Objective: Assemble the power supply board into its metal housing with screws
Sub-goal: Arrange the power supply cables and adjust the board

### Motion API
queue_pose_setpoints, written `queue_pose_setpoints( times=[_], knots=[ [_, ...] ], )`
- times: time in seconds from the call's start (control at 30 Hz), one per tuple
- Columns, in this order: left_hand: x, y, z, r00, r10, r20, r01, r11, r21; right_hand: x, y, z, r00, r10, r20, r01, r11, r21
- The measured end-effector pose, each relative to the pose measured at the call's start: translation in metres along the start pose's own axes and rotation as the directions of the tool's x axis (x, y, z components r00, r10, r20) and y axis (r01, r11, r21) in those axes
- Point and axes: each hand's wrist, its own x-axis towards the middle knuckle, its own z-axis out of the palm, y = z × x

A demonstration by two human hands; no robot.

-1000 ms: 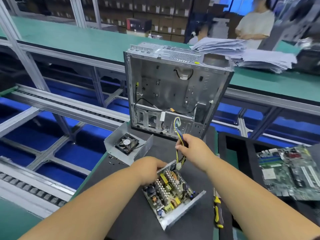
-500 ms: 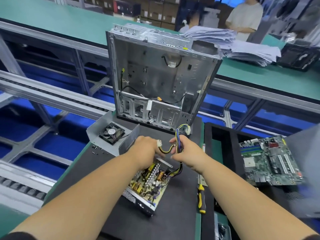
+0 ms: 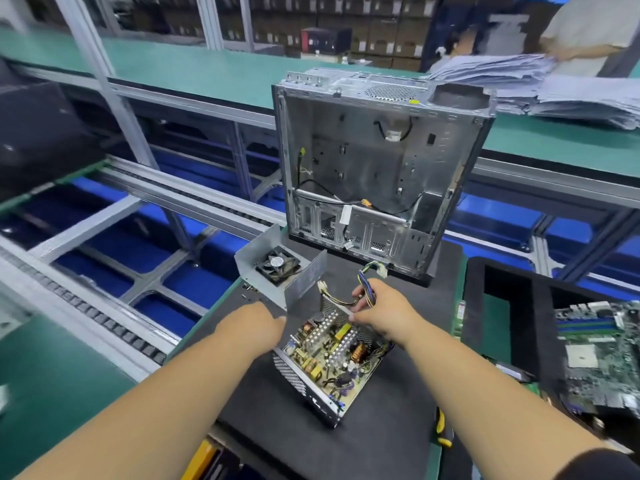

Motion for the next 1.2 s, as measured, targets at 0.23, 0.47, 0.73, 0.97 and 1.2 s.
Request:
queue_pose_setpoints(
  times=[0.23, 0.47, 0.73, 0.97, 1.2],
  knots=[
    [-0.005, 0.005, 0.005, 0.997, -0.021, 0.078, 0.035, 0.981, -0.190, 0.000, 0.004, 0.001, 0.999, 0.030, -0.029, -0.029, 0.999, 0.034],
    [-0.001, 0.014, 0.011, 0.989, 0.058, -0.135, -0.092, 0.961, -0.260, -0.009, 0.032, -0.005, 0.986, 0.074, -0.152, -0.059, 0.993, 0.104],
    [0.002, 0.052, 0.025, 0.937, 0.343, -0.064, -0.331, 0.814, -0.477, -0.039, 0.065, 0.000, 0.901, 0.194, -0.387, -0.168, 0.981, 0.098],
    [0.012, 0.057, 0.030, 0.916, 0.400, -0.033, -0.365, 0.796, -0.484, -0.053, 0.074, -0.011, 0.925, 0.252, -0.284, -0.154, 0.932, 0.327],
    [0.012, 0.055, 0.025, 0.872, 0.487, -0.054, -0.463, 0.785, -0.410, -0.039, 0.074, -0.024, 0.949, 0.237, -0.210, -0.172, 0.943, 0.285]
  ],
)
